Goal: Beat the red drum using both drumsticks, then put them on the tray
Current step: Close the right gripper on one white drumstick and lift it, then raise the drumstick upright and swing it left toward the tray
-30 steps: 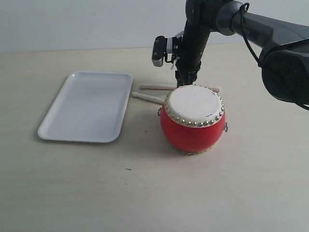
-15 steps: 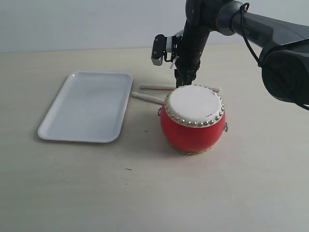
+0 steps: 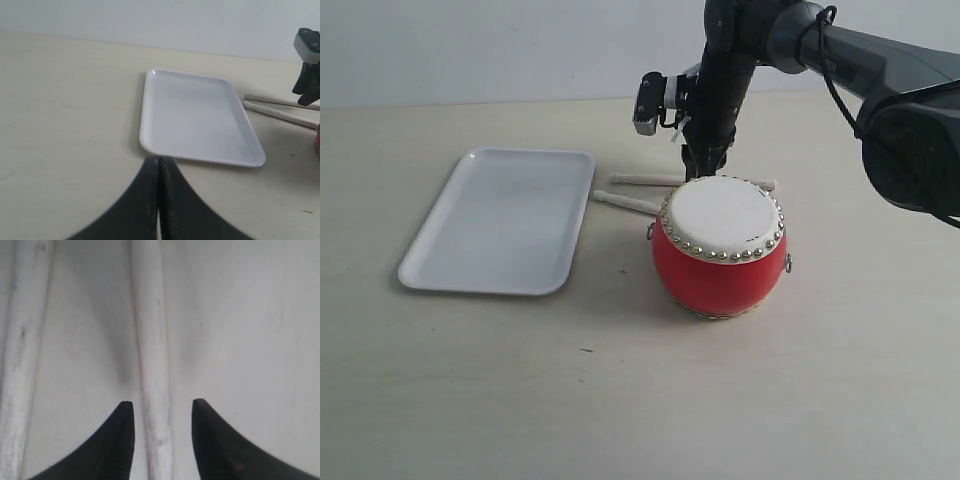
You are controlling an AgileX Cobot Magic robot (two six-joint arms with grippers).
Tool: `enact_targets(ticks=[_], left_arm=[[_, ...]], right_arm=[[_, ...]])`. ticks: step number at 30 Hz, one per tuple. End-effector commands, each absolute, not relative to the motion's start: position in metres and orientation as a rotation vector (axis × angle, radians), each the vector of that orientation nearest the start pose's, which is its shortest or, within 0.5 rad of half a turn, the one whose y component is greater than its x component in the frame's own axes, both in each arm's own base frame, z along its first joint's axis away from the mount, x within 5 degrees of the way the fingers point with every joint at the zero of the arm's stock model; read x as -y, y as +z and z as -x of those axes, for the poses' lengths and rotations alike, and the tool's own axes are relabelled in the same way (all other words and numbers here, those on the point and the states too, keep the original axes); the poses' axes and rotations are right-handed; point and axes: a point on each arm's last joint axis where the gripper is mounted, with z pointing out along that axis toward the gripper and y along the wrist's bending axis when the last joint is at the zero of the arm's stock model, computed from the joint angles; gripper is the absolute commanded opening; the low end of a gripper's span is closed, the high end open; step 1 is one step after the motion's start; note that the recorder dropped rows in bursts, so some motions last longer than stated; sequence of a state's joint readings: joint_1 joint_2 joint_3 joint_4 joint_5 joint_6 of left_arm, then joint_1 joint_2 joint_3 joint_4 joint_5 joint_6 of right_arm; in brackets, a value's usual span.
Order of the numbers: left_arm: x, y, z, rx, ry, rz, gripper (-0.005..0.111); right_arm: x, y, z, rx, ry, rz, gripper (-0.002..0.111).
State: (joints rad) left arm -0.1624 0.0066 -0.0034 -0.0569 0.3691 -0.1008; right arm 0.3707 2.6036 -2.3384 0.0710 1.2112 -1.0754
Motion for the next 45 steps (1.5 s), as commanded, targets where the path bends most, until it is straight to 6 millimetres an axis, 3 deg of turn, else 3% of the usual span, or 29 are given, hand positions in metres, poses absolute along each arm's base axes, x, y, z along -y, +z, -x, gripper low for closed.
enact_targets(ticks=[1,8,15,19,24,30,35,45], left_arm=[[0.011,0.180,-0.052,-1.857,-0.243,-0.028,0.000],[0.011,0.180,-0.052,-1.857,-0.243,-0.028,0.000],[0.011,0.180,-0.052,-1.857,-0.243,-0.028,0.000],[0.011,0.180,-0.052,-1.857,-0.243,-0.028,0.000],[0.011,0.180,-0.052,-1.857,-0.243,-0.028,0.000],[0.011,0.180,-0.052,-1.857,-0.243,-0.028,0.000],[0.011,0.180,-0.052,-1.857,-0.243,-0.028,0.000],[0.011,0.180,-0.052,-1.857,-0.243,-0.028,0.000]], right_arm=[[-0.199,0.126,-0.491,-2.230,0.006,1.925,0.038],[-0.199,0.126,-0.491,-2.232,0.012,1.920,0.038],[-0.199,0.109,-0.491,-2.260,0.016,1.928,0.038],[-0.199,0.109,-0.492,-2.255,0.010,1.925,0.026],[-0.199,0.109,-0.492,-2.239,0.005,1.934,0.000],[-0.199,0.113,-0.493,-2.229,-0.001,1.930,0.000],[-0.199,0.134,-0.493,-2.203,-0.019,1.904,0.000],[-0.196,0.210,-0.486,-2.195,-0.067,1.696,0.000]])
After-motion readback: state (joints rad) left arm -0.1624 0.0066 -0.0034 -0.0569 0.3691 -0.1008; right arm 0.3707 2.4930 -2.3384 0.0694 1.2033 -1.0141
